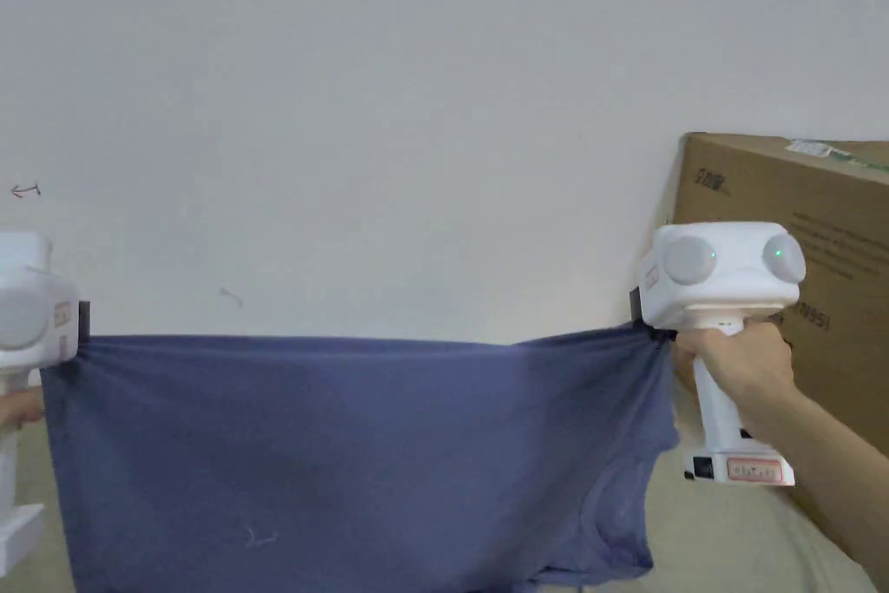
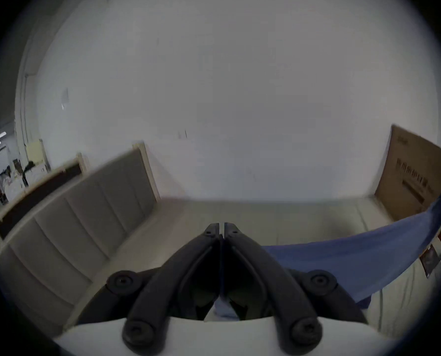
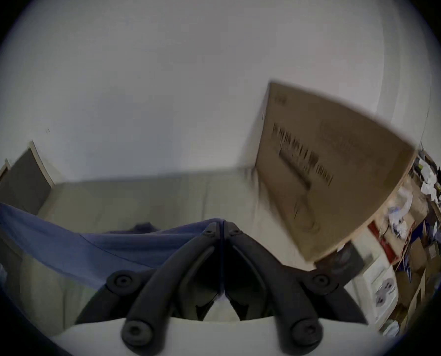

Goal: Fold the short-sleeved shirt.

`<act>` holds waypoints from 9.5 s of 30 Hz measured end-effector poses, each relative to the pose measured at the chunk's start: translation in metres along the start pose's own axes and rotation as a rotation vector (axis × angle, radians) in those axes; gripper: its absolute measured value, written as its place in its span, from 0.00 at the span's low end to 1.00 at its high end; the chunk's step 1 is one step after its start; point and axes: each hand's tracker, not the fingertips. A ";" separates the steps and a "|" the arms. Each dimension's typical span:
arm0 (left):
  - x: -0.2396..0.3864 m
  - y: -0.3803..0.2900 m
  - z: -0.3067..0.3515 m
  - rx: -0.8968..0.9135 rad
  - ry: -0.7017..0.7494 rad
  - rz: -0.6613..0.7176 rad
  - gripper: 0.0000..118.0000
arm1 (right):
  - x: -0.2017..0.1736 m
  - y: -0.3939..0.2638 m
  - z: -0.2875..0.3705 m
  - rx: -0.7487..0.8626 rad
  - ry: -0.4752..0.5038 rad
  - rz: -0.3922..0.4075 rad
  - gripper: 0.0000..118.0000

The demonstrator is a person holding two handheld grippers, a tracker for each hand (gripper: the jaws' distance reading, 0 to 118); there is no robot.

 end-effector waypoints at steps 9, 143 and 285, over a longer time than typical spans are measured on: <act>0.009 -0.141 -0.048 -0.296 -0.028 -0.043 0.00 | 0.007 -0.147 -0.083 -0.269 -0.006 0.003 0.00; -0.114 -0.345 0.212 -0.450 -0.049 0.044 0.78 | 0.050 -0.381 0.122 -0.410 0.085 0.134 0.63; -0.092 -0.337 0.264 -0.463 -0.248 0.117 0.00 | 0.058 -0.355 0.147 -0.229 0.256 -0.062 0.25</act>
